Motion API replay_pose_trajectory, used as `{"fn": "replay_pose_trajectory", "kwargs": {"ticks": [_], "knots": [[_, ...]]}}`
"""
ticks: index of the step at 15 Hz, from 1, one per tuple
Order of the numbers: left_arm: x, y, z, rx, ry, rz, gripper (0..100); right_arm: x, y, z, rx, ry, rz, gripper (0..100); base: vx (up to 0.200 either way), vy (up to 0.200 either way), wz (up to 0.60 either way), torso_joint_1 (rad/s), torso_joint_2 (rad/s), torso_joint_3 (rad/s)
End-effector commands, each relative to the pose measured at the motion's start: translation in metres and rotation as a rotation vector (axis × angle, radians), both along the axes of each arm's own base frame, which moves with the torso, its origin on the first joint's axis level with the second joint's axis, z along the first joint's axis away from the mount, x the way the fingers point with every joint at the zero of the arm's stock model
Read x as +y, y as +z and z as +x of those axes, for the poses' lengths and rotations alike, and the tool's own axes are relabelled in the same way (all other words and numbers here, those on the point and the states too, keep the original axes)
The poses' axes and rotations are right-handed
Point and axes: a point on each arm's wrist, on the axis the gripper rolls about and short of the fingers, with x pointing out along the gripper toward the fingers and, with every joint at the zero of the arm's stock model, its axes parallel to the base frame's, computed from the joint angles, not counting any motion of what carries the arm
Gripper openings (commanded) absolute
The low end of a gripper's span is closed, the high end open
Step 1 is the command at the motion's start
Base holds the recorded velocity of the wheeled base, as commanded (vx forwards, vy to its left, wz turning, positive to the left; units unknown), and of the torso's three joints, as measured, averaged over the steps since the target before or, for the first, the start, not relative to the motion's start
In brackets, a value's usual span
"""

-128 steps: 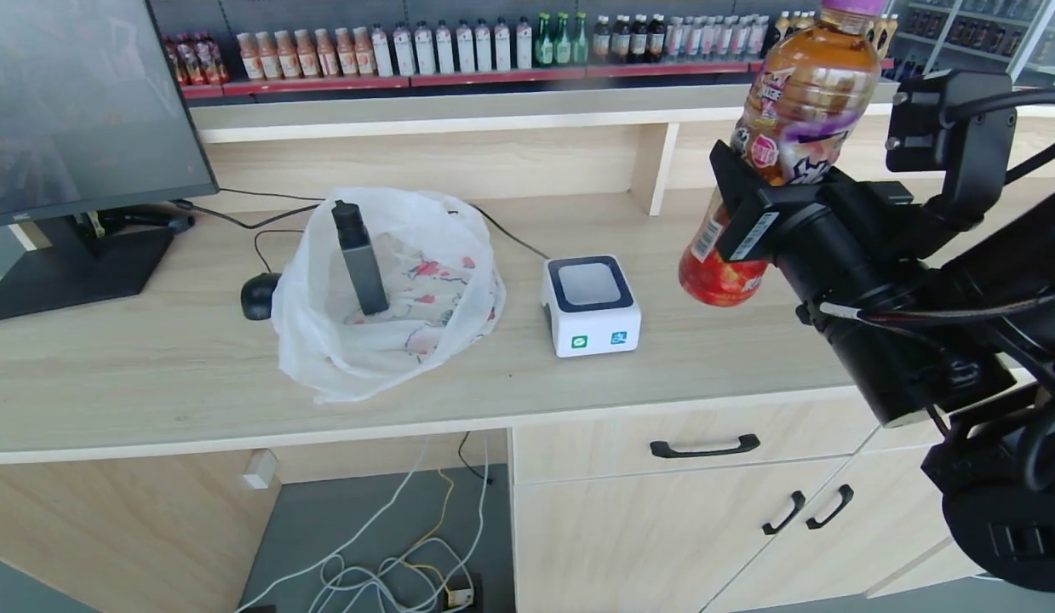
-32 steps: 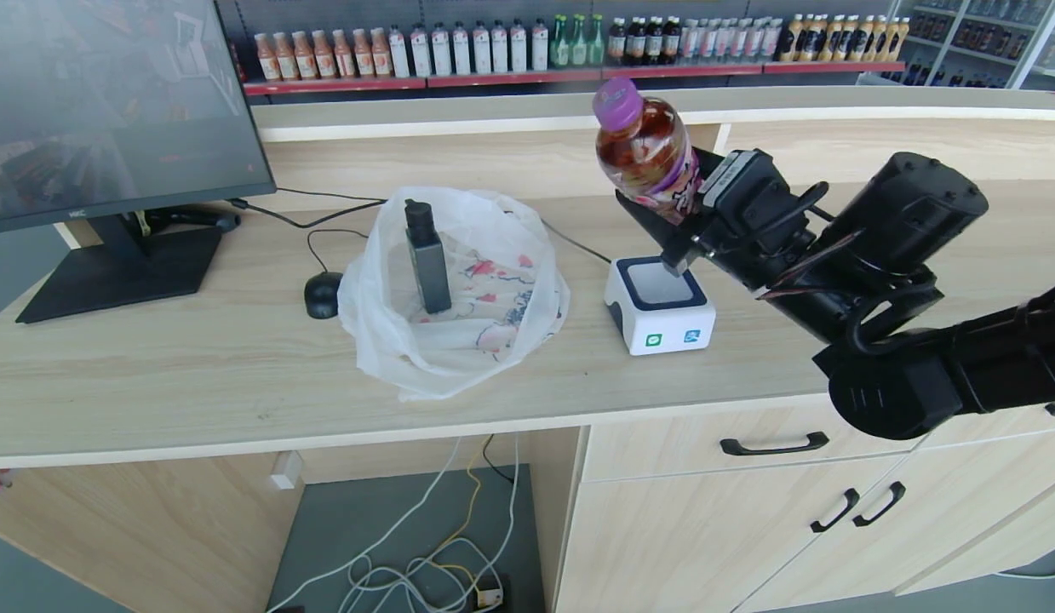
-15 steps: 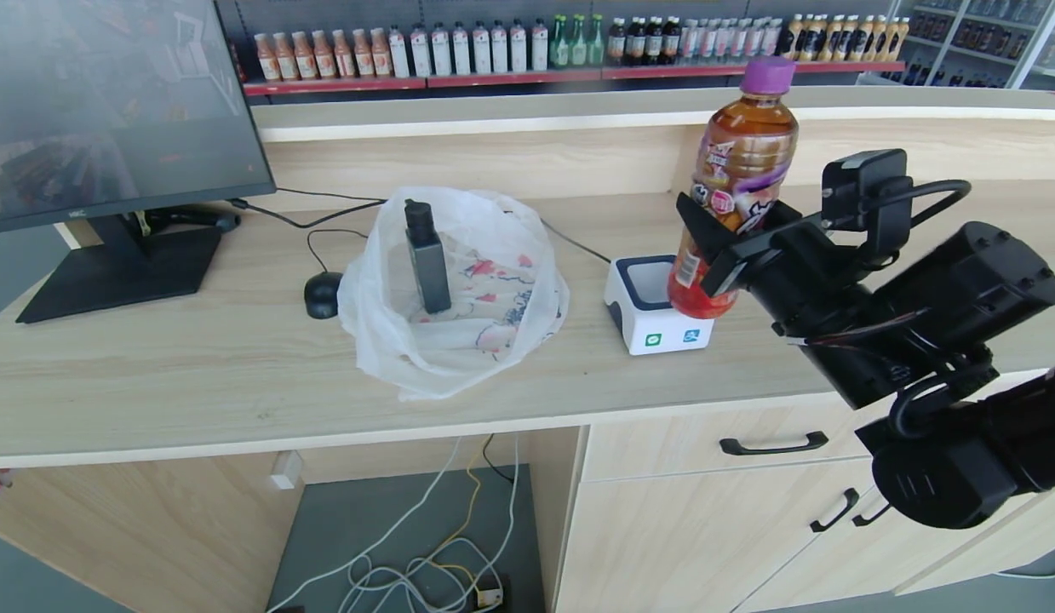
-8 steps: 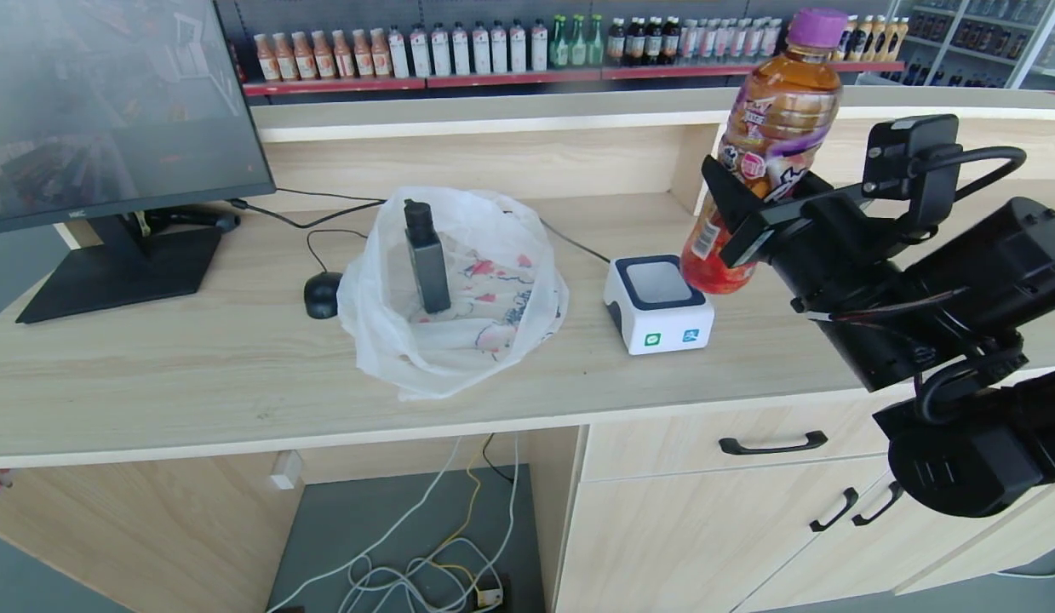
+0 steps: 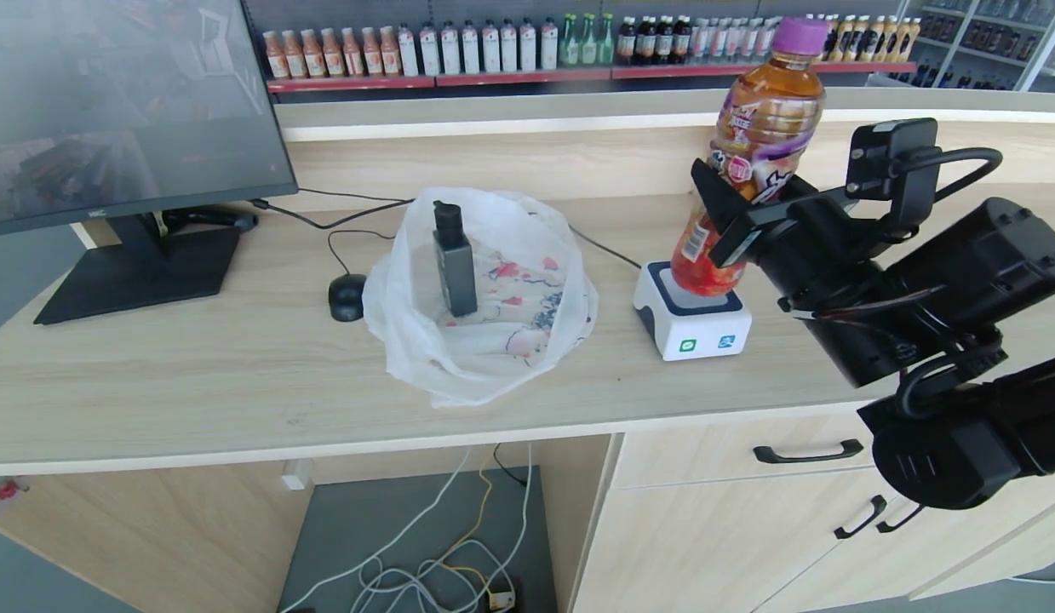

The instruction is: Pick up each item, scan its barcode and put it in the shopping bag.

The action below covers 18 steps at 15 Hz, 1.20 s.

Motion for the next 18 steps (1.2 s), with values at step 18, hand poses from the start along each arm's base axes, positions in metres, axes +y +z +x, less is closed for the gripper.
{"fn": "replay_pose_trajectory", "kwargs": {"ticks": [18], "knots": [[0.000, 0.000, 0.000, -0.001, 0.001, 0.003, 100, 0.004, -0.020, -0.014, 0.075, 0.026, -0.041, 0, 0.000, 0.078, 0.00, -0.001, 0.00, 0.001]]}}
